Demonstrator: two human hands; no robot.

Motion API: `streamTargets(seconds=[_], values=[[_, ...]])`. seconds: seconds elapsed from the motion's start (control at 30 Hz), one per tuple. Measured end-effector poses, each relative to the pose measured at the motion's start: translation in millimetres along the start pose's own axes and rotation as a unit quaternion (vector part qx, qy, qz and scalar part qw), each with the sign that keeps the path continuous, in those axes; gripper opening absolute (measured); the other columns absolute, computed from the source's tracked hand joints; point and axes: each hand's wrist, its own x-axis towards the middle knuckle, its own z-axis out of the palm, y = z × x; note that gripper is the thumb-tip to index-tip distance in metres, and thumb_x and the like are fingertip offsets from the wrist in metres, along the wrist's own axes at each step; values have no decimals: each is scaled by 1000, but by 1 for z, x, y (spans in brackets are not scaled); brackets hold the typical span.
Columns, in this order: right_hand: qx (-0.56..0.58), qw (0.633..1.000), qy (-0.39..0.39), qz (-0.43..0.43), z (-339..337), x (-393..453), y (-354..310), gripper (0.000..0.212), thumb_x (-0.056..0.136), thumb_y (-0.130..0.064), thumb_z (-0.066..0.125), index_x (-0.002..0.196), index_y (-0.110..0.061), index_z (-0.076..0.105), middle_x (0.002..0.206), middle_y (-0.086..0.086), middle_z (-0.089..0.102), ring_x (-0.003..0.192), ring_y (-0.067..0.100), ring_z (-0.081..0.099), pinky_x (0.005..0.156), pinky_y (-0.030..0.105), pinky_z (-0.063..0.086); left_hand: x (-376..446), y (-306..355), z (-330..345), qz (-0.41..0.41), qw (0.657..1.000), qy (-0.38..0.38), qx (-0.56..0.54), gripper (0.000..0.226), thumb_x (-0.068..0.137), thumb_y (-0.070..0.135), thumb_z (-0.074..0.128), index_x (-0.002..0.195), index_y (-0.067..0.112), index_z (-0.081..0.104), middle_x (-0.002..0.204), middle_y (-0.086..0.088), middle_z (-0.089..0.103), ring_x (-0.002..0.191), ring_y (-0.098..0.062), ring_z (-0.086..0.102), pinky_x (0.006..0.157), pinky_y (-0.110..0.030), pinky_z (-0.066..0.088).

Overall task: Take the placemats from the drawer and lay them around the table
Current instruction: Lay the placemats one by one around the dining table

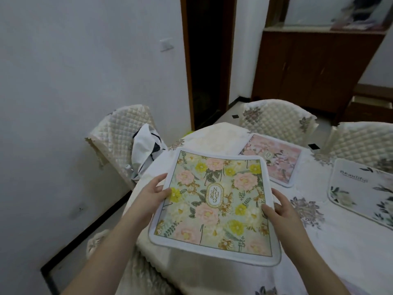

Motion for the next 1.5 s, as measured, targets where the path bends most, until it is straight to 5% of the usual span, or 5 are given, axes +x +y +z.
streamTargets(seconds=[0.43, 0.77, 0.93, 1.3, 1.5], values=[[-7, 986, 130, 105, 0, -6, 58, 28, 95, -16, 62, 120, -26, 56, 94, -10, 74, 78, 10, 73, 67, 31, 57, 102, -55, 42, -36, 985, -118, 125, 30, 97, 8, 59, 123, 22, 59, 103, -8, 76, 84, -29, 75, 79, -51, 59], [-43, 953, 244, 175, 50, -40, 115, 18, 98, -17, 54, 115, -17, 61, 100, -3, 68, 91, 15, 65, 78, 35, 53, 123, -104, 40, -24, 965, -179, 192, 28, 98, 7, 57, 122, 22, 56, 98, 3, 72, 79, -14, 73, 60, -26, 56], [-63, 944, 246, 212, 62, -42, 144, 19, 96, -14, 55, 111, -16, 66, 96, -5, 70, 87, 14, 67, 72, 30, 54, 127, -127, 38, -7, 947, -171, 270, 34, 95, 7, 59, 128, 13, 59, 117, -6, 67, 95, -21, 65, 81, -35, 53], [-129, 942, 238, 196, 62, -36, 167, 15, 94, -16, 55, 97, -18, 70, 86, 3, 72, 81, 22, 68, 78, 47, 57, 129, -150, 25, 13, 928, -167, 332, 43, 89, 10, 69, 130, 16, 58, 101, 0, 66, 84, -12, 64, 69, -25, 50], [-145, 941, 236, 195, 61, -36, 169, 15, 95, -14, 57, 101, -15, 70, 85, 0, 70, 79, 18, 66, 72, 36, 55, 126, -157, 21, 46, 911, -167, 374, 47, 88, 13, 72, 131, 19, 56, 89, 6, 60, 76, -7, 57, 62, -16, 41]])
